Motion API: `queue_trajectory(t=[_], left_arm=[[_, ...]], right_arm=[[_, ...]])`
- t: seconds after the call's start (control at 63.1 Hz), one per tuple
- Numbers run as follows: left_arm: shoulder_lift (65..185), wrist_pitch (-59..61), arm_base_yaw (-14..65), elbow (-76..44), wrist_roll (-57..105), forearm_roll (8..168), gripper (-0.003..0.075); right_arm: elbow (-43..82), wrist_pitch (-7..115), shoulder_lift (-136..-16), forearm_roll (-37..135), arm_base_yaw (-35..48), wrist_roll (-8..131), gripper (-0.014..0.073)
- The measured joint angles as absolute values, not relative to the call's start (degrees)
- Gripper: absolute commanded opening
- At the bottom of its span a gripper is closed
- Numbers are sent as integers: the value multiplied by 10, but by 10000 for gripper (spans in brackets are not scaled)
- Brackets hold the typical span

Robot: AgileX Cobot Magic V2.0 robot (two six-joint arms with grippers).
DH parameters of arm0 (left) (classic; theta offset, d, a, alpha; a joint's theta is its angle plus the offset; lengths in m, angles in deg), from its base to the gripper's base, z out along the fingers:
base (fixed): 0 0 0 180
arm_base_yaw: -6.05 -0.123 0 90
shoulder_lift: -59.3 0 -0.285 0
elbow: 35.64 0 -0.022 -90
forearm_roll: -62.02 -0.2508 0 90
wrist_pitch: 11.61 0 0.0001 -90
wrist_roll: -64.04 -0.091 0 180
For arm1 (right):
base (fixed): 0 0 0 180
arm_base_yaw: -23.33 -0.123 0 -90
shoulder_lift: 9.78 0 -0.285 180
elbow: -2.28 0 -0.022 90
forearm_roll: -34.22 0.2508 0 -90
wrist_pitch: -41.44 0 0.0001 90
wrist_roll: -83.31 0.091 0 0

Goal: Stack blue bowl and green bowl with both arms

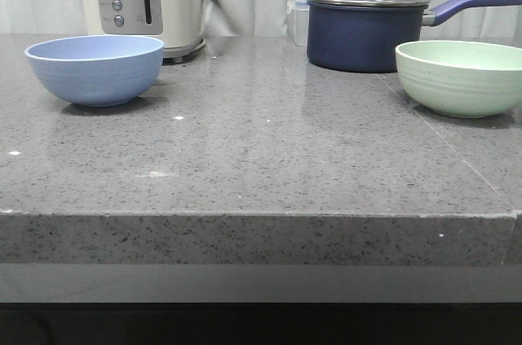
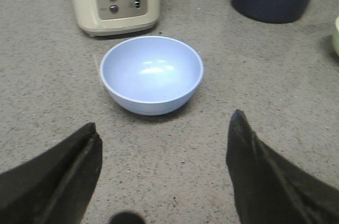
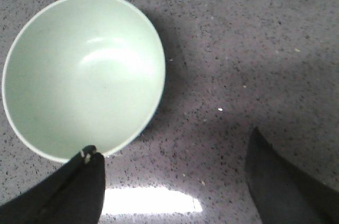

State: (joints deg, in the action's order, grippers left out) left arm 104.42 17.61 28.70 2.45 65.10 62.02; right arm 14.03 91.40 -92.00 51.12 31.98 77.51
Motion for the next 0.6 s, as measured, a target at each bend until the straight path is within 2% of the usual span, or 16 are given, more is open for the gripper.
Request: queue_trajectory(t=[0.127,0.285,0.539,0.602], left_arm=[[1044,176,293,24,651,616,491],[1044,176,293,24,651,616,491],[1044,176,293,24,651,616,491],[1044,176,293,24,650,616,491]], right_arm=[[108,917,-981,557,321,742,547],[90,903,-1042,577,321,732,423],[90,859,-1107,593,321,732,314],[90,855,-1113,593,321,732,260]])
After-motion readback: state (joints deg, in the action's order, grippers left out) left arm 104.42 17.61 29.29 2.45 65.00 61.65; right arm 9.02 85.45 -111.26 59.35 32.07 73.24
